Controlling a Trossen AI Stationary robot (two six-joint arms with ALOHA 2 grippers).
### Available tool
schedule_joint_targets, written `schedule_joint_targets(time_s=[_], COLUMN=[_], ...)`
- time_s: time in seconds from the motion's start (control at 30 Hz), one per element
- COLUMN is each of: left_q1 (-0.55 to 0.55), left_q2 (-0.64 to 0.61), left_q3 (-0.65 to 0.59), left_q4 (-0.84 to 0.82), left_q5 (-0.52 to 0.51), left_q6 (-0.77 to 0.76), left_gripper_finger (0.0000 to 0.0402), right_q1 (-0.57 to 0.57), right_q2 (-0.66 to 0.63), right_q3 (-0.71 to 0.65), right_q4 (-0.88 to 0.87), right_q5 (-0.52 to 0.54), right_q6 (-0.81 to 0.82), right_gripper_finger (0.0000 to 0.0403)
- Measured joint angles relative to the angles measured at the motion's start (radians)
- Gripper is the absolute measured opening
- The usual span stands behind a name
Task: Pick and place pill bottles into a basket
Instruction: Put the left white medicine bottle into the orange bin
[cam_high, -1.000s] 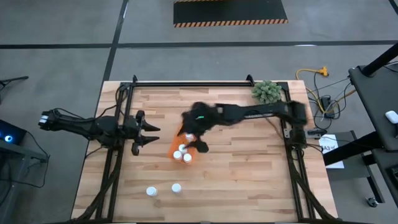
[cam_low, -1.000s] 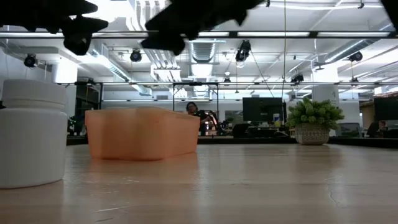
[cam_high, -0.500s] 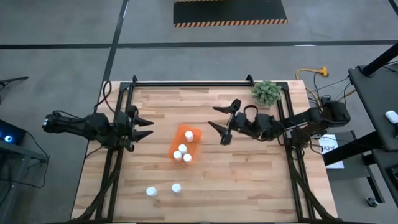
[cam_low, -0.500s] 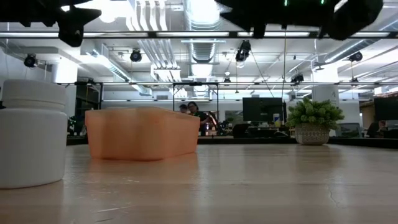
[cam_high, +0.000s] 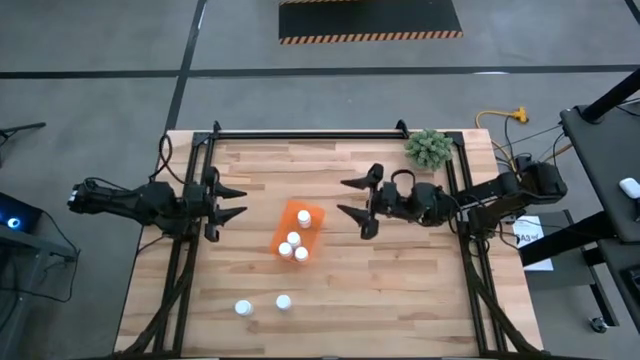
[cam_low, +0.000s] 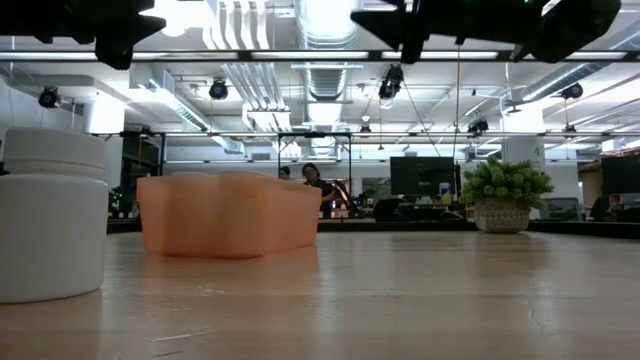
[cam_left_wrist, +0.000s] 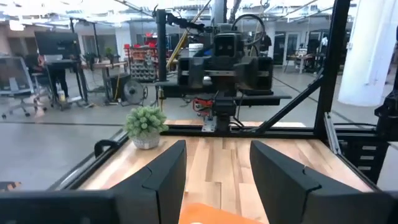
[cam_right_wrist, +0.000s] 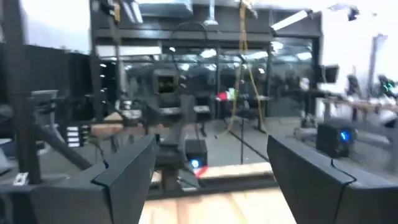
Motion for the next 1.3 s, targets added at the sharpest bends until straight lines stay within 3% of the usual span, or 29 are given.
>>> schedule_joint_targets(time_s=[0.17,0.4,0.73,0.87,1.1,1.3], left_q1=[0.001,0.001,0.001,0.001,0.001,0.001], left_q2=[0.005,0.01,0.0,-0.007,-0.012,-0.01], left_q3=[-0.001,-0.002,-0.002,-0.002,-0.003,-0.003], left_q4=[-0.048,-0.107,-0.116,-0.154,-0.167,-0.166], left_q5=[-0.019,-0.03,-0.034,-0.034,-0.033,-0.034], left_q6=[-0.015,-0.037,-0.039,-0.042,-0.061,-0.061], left_gripper_finger=[0.016,0.016,0.016,0.016,0.016,0.016], right_q1=[0.0,-0.007,-0.017,-0.045,-0.046,-0.045], right_q2=[0.0,0.001,-0.042,-0.143,-0.428,-0.564], right_q3=[0.012,0.011,-0.065,-0.186,-0.39,-0.466], right_q4=[0.01,-0.025,-0.04,-0.029,-0.024,-0.06], right_q5=[0.004,0.025,0.052,0.064,0.059,-0.08], right_q6=[0.072,-0.055,-0.022,0.015,0.035,0.031], right_gripper_finger=[0.0297,0.0297,0.0275,0.0237,0.014,0.0029])
